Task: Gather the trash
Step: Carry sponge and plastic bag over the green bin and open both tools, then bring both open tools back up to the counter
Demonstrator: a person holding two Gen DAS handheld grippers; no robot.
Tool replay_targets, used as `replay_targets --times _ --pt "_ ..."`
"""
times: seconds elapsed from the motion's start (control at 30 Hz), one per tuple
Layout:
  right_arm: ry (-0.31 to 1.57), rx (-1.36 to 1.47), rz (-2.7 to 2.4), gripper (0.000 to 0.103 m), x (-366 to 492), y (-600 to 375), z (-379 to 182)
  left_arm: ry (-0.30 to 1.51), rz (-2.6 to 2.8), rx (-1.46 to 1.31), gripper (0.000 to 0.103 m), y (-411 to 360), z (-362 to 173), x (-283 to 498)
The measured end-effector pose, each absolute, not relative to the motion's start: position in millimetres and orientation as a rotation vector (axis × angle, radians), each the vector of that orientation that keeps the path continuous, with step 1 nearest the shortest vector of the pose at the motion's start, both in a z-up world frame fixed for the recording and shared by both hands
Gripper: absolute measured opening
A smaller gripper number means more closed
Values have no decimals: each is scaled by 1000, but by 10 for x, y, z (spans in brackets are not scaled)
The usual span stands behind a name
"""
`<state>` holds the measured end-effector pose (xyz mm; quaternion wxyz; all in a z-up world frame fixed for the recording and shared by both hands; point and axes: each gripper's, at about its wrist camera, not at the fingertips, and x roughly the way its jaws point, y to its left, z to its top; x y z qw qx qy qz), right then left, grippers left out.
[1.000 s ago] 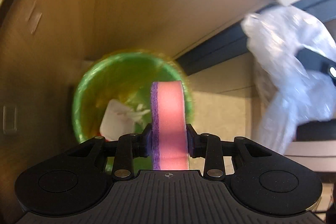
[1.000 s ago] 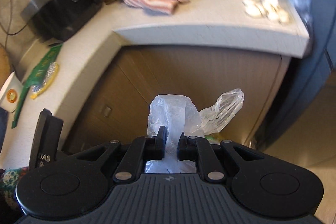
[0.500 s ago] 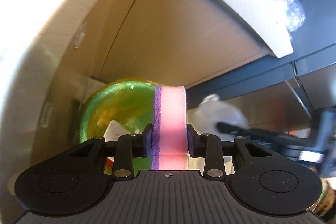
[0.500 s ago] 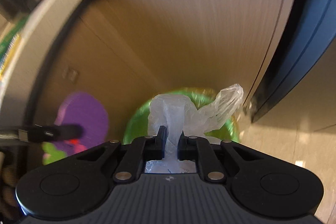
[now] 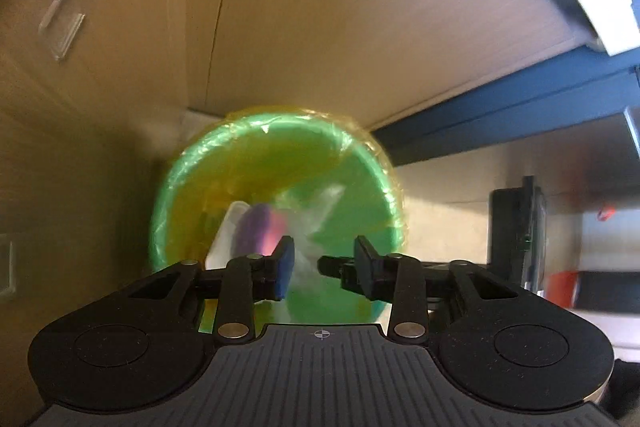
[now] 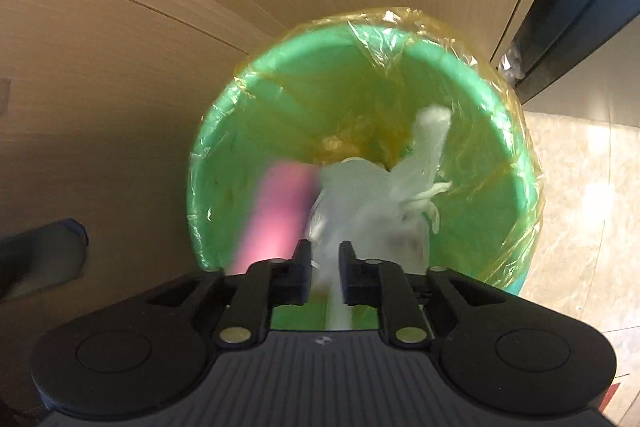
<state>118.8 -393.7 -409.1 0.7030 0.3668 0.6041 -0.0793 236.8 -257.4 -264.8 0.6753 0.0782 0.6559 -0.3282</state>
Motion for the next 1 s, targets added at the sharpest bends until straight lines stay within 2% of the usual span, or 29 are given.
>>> replay_targets --times 0.07,0.1,0.3,0.5,0.77,0.83,0.9,1.0 --pt "1322 808 -185 35 1128 -3932 -4042 1443 -755 235 37 -2576 -2619 2298" --pt "1314 803 -199 36 1109 -3945 -4024 1464 -760 191 37 -2571 -2623 2310" --pt "1257 802 -253 36 987 -4095 -3794 1468 -762 71 37 -2365 -2516 2362" --pt "1196 775 -235 37 1043 -4188 -3382 1386 -882 -6 37 -2212 -2008 2247" --pt "926 481 -161 38 1430 -3800 -2131 948 -968 -155 37 -1563 -723 2076" --pt "831 397 -127 44 1531 -3626 -1755 837 -864 -150 37 -1262 -505 2069" --pt "739 306 -91 60 1614 -3409 -1443 765 -721 -164 37 -949 -372 2075" --pt "654 184 -11 66 1734 -3047 -1071 712 -516 -270 37 -391 -320 2150"
